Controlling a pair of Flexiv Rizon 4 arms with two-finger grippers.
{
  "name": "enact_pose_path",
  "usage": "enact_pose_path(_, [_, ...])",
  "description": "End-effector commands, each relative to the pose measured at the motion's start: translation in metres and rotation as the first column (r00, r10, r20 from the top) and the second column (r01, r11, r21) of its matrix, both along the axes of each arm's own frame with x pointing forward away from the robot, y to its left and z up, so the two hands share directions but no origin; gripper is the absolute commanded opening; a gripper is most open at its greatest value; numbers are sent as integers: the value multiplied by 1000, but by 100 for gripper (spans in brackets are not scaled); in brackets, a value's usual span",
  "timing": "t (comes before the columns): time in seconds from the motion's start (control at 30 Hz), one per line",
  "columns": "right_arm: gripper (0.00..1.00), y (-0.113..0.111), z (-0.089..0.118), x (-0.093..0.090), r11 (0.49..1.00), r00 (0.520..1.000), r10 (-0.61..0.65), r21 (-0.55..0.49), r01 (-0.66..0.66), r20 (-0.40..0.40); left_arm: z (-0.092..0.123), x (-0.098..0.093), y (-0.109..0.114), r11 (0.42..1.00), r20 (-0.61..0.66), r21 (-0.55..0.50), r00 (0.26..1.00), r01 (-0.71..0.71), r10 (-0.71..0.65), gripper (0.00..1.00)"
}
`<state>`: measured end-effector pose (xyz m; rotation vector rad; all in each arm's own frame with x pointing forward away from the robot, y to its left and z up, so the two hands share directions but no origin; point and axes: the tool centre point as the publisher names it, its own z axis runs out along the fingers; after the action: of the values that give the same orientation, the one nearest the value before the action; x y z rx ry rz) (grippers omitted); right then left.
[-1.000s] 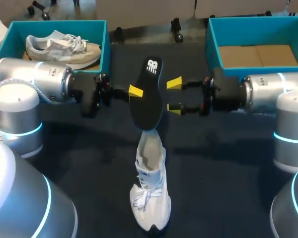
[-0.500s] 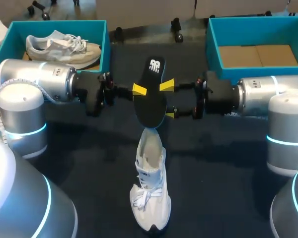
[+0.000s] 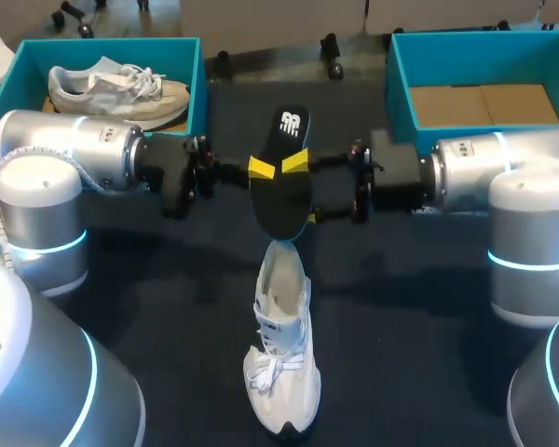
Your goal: Take the shoe out of the shoebox, open the shoe tongue, remove and reinsert the insole, then place the shoe into the shoebox
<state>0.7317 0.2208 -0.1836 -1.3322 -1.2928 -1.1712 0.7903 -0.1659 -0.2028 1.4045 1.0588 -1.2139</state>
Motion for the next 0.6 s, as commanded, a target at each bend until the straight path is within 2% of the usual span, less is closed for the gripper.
enact_pose_path(0.03, [93,5,1,1,999,1000,7,-33,-7,-8,-1,0,-1,1000,1,-1,1000,-1,1,0])
enact_pose_path(0.07, [73,5,1,0,999,1000,7,-34,-7,-6,-1,0,-1,1000,1,-1,1000,-1,1,0])
enact_pose_path(0.1, [67,5,1,0,999,1000,7,-38,-7,-4,-1,0,-1,1000,1,-1,1000,-1,1,0])
enact_pose_path(0.17, [67,6,1,-2,999,1000,10,-46,-10,2,-1,0,-1,1000,1,-1,1000,-1,1,0])
enact_pose_path(0.23, [60,7,0,-3,998,1000,13,-54,-13,-3,-1,0,-1,1000,1,-1,1000,-1,1,0])
enact_pose_path(0.3, [59,7,-1,-5,998,1000,14,-56,-14,-3,-1,0,-1,1000,1,-1,1000,-1,1,0])
enact_pose_path(0.5, [64,6,-6,-8,998,1000,3,-60,-3,0,-1,0,-1,1000,1,-1,1000,-1,1,0])
enact_pose_path(0.6, [57,6,-7,-7,998,1000,0,-67,-1,-10,-1,0,-1,1000,1,-1,1000,-1,1,0])
